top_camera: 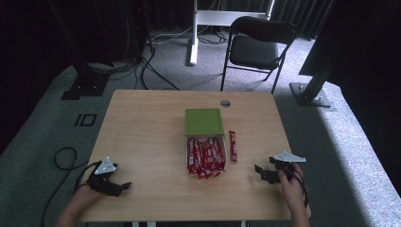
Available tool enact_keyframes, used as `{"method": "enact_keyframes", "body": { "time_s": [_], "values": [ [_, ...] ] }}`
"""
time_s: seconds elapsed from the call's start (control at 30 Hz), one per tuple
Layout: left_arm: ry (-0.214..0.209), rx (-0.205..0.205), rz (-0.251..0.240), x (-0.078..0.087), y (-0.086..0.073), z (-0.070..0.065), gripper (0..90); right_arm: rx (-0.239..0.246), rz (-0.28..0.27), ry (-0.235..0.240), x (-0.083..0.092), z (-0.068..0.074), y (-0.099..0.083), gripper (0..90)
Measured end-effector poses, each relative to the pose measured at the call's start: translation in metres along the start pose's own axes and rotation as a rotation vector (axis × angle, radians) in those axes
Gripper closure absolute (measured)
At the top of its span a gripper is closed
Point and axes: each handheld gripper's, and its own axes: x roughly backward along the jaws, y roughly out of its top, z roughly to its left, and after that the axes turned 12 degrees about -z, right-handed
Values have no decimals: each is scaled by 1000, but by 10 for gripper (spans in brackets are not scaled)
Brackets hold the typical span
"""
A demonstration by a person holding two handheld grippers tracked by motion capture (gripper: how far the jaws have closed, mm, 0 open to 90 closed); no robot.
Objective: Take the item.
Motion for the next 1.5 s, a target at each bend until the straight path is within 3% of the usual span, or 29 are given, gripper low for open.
{"method": "enact_keyframes", "body": {
  "time_s": [0.13,0.33,0.5,0.73,0.97,1.03,1.5],
  "values": [
    [-1,-3,2,0,0,0,16,22,10,43,6,-4,-5,197],
    [0,-2,2,0,0,0,16,88,42,189,11,-2,-14,192],
    [-1,-3,2,0,0,0,16,124,57,257,11,2,-18,191],
    [0,-3,1,0,0,0,16,241,106,356,9,8,-24,138],
    [-1,-3,2,0,0,0,16,305,109,393,9,11,-26,126],
    [0,-3,2,0,0,0,16,347,114,405,9,12,-26,118],
    [-1,-3,2,0,0,0,16,347,113,405,9,12,-26,118]
  ]
}}
